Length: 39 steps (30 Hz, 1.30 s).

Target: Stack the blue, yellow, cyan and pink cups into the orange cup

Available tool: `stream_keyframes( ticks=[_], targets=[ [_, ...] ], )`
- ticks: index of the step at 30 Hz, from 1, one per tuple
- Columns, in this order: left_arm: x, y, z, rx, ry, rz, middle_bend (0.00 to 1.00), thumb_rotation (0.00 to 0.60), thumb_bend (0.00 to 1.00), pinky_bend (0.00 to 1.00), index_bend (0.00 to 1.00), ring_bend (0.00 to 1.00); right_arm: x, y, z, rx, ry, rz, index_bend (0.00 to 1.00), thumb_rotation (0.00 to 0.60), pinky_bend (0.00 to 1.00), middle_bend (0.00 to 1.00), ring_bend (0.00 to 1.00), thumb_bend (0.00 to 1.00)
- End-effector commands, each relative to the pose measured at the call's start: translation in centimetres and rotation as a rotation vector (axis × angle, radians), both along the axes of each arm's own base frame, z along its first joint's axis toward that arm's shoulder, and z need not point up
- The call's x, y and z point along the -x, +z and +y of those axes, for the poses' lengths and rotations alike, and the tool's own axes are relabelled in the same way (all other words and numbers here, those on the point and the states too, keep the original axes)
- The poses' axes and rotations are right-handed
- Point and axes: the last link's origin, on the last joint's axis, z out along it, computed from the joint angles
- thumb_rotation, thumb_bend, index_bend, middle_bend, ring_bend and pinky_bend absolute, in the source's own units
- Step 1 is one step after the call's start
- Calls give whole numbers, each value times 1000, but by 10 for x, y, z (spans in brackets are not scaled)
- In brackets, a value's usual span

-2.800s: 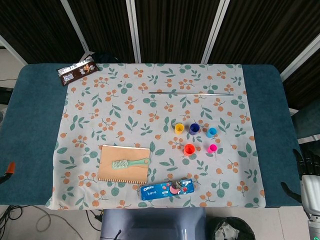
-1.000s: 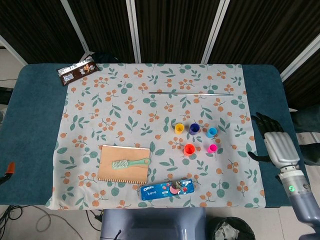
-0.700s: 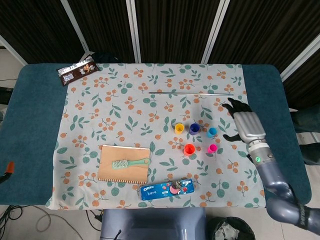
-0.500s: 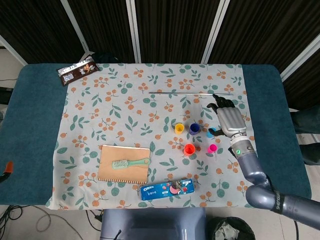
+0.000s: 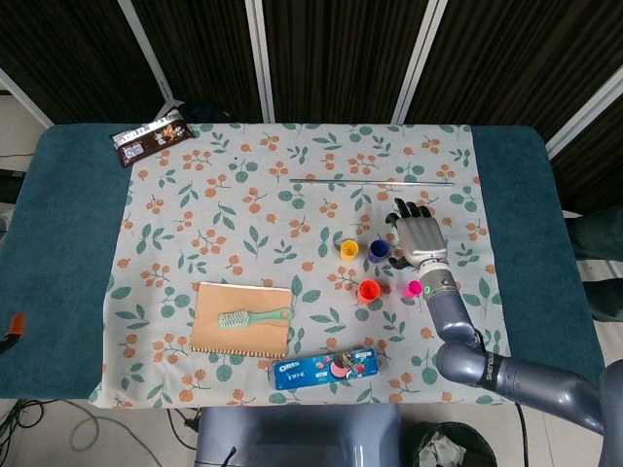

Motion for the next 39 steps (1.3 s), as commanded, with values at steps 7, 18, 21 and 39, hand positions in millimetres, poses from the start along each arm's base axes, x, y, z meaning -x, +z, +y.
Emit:
stream_keyframes(
  ticks=[7, 18, 21, 39],
  targets=[
    [0, 0, 0, 1, 7, -1, 25, 600, 331, 10, 128, 0, -4, -18, -3, -24, -10, 15, 259, 600, 118, 0, 75, 320],
    [1, 0, 1, 0, 12, 1, 26, 600, 331, 12, 128, 0, 1, -29, -6, -25, -24, 17, 278, 600, 118, 0, 75, 324],
    [1, 0, 1, 0, 13, 2, 29, 600, 331, 15, 128, 0, 1, -32, -7, -21, -22, 11, 299, 600, 118, 0, 74, 336],
    [1, 1, 1, -2, 12, 4, 30, 600, 331, 16, 130, 0, 3, -42, -10, -18, -10, 8, 377, 600, 122, 0, 77, 394]
  ],
)
